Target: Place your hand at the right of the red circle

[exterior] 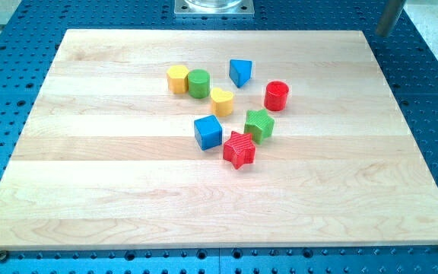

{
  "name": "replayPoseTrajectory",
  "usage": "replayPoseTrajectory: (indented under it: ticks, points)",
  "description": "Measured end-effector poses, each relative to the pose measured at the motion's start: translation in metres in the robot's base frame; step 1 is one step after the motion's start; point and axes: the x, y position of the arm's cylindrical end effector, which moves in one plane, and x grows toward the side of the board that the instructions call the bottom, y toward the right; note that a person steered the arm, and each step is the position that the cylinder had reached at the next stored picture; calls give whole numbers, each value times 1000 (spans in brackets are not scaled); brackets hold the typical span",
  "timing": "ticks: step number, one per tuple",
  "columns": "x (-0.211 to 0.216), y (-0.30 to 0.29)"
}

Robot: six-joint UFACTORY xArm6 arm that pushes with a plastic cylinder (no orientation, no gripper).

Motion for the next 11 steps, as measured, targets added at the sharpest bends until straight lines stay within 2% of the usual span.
replayPoseTrajectory:
  ticks: [1,3,5,6,9,10,11]
  points:
    - [0,0]
    - [29,-74]
    - [34,-88]
    - [84,-169]
    - [102,-171]
    - [192,-165]
    - [193,-165]
